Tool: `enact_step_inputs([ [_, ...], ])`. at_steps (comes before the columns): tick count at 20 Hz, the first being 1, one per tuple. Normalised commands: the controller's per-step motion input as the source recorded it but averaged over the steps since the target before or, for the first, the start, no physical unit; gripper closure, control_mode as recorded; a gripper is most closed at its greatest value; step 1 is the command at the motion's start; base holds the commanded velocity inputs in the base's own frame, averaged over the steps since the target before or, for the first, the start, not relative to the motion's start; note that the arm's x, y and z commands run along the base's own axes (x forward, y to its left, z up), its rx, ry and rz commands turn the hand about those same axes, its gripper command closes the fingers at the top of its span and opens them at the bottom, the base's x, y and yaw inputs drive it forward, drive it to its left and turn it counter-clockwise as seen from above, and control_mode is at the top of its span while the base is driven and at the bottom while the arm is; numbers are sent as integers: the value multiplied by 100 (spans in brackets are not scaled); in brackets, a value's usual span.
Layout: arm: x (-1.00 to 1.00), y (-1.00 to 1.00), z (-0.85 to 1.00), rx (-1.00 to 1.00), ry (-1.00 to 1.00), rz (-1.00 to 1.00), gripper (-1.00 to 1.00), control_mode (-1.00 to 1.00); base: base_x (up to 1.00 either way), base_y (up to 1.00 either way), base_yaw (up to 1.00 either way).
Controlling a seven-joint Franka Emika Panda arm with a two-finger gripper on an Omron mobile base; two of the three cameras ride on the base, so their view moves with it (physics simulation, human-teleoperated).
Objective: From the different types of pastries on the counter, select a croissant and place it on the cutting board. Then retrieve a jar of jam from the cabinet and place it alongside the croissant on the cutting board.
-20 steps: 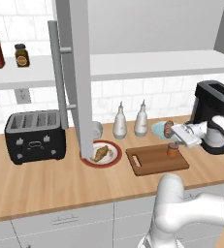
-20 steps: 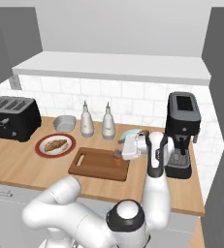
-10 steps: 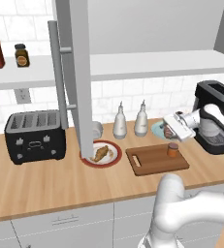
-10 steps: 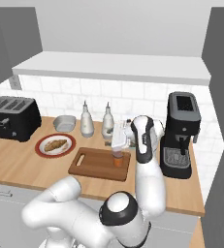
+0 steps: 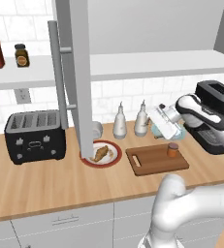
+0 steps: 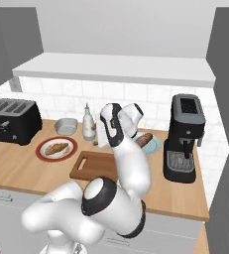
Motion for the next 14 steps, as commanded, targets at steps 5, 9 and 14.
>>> enact_step_inputs([
  [5, 0, 90, 6, -29, -27, 10, -100, -100, 0, 0, 0],
  [9, 0, 93, 12, -27, -24, 8, -100, -100, 0, 0, 0],
  [14, 0, 87, 6, -23, -18, 9, -100, -100, 0, 0, 0],
])
